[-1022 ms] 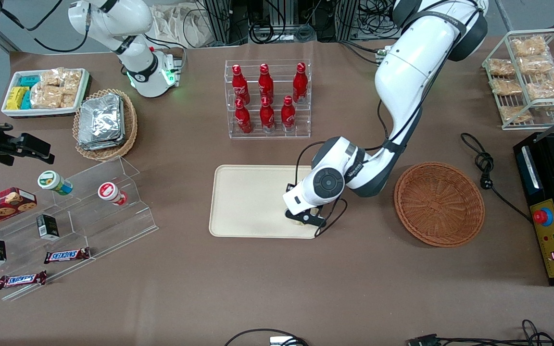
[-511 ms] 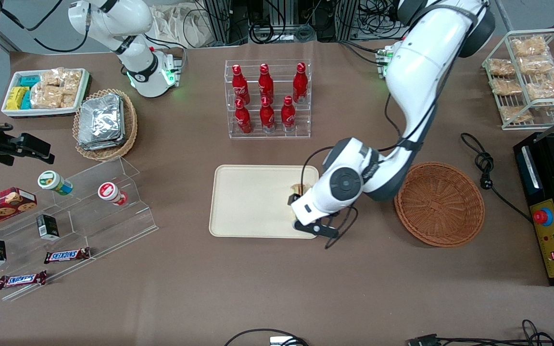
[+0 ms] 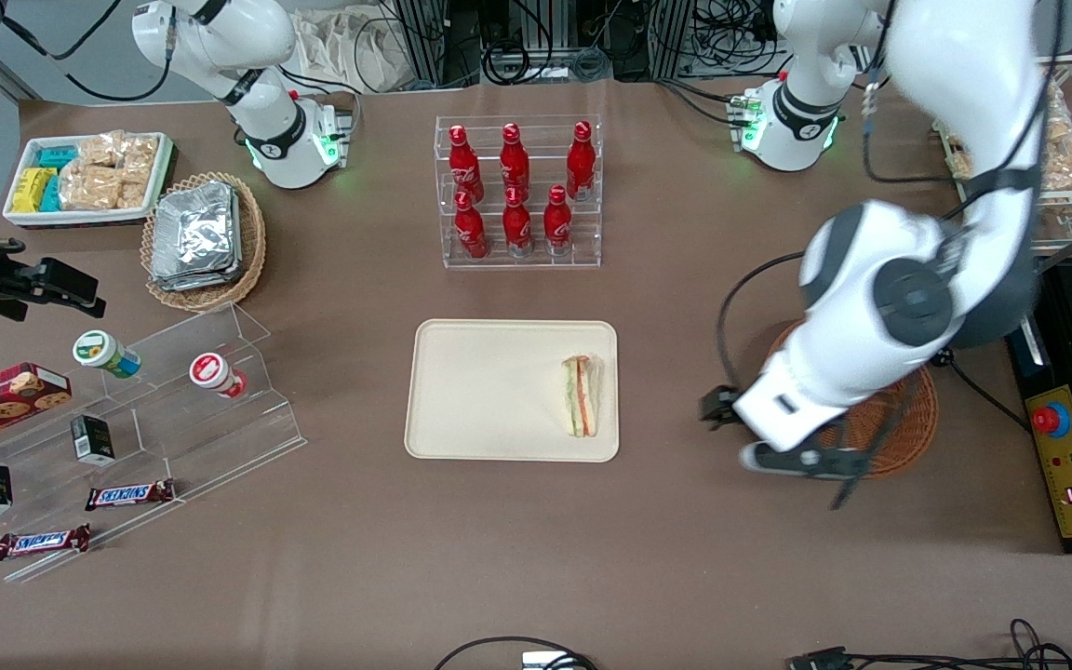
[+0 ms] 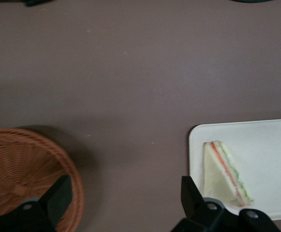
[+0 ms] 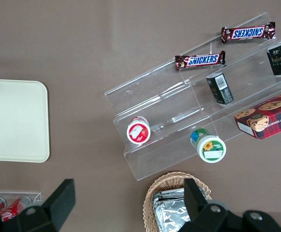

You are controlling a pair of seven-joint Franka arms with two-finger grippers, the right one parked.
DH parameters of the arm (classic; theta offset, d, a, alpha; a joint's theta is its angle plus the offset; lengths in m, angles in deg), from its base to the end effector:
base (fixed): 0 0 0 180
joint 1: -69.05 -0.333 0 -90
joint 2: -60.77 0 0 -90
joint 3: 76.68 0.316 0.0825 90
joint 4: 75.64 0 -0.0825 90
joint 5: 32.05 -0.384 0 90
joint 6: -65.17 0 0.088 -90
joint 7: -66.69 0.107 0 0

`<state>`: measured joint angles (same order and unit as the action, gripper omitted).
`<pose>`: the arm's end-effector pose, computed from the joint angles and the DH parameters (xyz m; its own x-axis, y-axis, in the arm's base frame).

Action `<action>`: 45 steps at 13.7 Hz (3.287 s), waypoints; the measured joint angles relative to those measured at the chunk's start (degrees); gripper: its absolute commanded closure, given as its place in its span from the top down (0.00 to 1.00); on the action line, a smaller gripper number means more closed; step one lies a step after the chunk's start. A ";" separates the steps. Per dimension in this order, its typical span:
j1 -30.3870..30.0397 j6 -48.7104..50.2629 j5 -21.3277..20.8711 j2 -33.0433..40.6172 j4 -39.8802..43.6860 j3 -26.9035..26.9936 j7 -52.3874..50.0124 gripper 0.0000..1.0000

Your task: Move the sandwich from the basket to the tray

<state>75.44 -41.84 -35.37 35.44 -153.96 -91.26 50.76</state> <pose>0.6612 -0.2142 0.4787 0.9958 -0.0734 0.0552 -0.0772 -0.9946 0.0692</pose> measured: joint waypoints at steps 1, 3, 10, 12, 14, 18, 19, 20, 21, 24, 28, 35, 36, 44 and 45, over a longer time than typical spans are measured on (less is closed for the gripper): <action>-1.81 2.74 -0.16 1.91 -0.05 0.02 0.65 1.00; -5.35 7.78 -0.92 5.30 -0.14 0.04 1.54 1.00; -8.63 17.78 -4.64 11.42 -0.72 0.48 2.21 1.00; -8.63 20.29 -4.69 11.51 -0.86 1.35 2.10 1.00; -8.68 21.97 -4.69 11.52 -0.88 1.94 2.10 1.00; -8.67 22.37 -4.69 11.71 -0.99 1.97 2.10 1.00; -8.67 22.39 -4.69 11.76 -1.01 1.97 2.10 1.00; -8.67 22.43 -4.69 11.80 -1.06 1.97 2.10 0.99; -8.76 22.49 -4.68 11.86 -1.13 2.00 2.07 0.99; -10.67 22.57 -4.36 13.60 -3.20 2.06 2.29 0.99; -11.29 19.35 -3.89 19.55 -10.34 4.28 7.35 1.00; -12.05 14.48 -3.39 24.57 -16.67 7.17 17.52 1.00; -12.04 14.39 -3.39 24.57 -16.66 7.14 18.26 1.00; -12.06 14.42 -3.40 24.28 -16.66 7.18 21.62 1.00; -12.14 14.43 -3.39 24.13 -16.67 7.23 21.65 1.00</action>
<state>63.30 -27.41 -38.77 59.57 -170.63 -84.03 72.41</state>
